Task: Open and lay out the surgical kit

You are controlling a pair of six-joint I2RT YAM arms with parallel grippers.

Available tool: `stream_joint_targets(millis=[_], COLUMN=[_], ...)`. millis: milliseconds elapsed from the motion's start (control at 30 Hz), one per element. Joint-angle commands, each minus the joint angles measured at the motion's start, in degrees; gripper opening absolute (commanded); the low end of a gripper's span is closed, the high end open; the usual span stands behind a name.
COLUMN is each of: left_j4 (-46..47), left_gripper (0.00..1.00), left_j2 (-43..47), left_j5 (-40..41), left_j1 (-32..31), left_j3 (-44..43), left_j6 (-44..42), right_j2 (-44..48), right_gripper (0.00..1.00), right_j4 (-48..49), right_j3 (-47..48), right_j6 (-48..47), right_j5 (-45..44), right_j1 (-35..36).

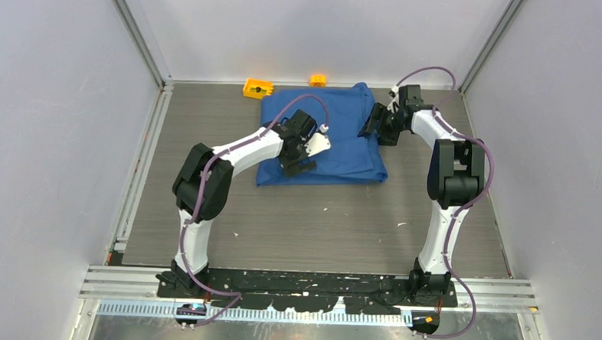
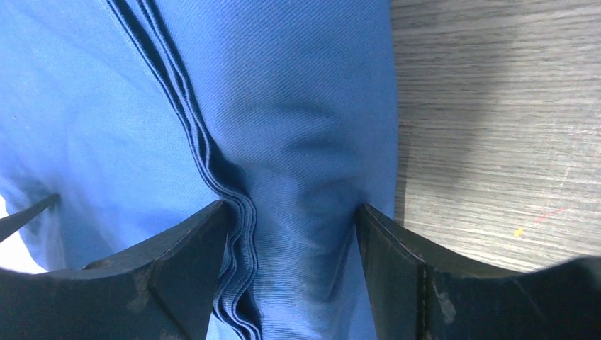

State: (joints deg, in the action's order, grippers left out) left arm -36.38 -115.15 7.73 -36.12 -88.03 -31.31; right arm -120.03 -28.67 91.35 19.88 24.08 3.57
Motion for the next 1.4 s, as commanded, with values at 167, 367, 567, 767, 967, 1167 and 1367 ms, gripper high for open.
stream_joint_targets(millis=[167,367,567,767,967,1167,1367], left_j4=[-1.02,-1.63,0.87,3.79,4.19,3.28,1.98], left_gripper=[0.96,1.0,1.0,0.97,0.85,0.75,0.69], left_j2=[3.09,11.63,12.74,2.64,-7.66,-11.43,-10.41], left_j5=[2.69,-4.85,-8.24,-8.61,-6.26,-6.13,-10.58], left_j1=[2.63,0.68,-8.02,-16.41,-20.12,-20.4,-20.4], left_j3=[-1.94,-3.35,-4.79,-12.97,-25.09,-29.24,-27.82], left_j6=[4.55,3.92,2.44,4.14,7.6,9.14,10.38], right_j2=[8.51,18.98,31.14,41.39,48.48,51.62,51.06], right_gripper=[0.79,0.83,0.84,0.83,0.82,0.82,0.82], right_j4=[-1.31,-1.3,-1.77,-4.6,-6.12,-7.19,-7.1], right_j3=[1.02,-2.65,-12.73,-21.01,-26.21,-29.07,-29.52], right_j6=[-3.41,-3.28,-5.41,-9.13,-10.85,-12.59,-12.67], right_j5=[-0.47,4.42,6.58,5.41,4.66,4.67,5.69], right_j1=[-2.68,-12.08,-19.63,-22.05,-23.23,-24.25,-25.04])
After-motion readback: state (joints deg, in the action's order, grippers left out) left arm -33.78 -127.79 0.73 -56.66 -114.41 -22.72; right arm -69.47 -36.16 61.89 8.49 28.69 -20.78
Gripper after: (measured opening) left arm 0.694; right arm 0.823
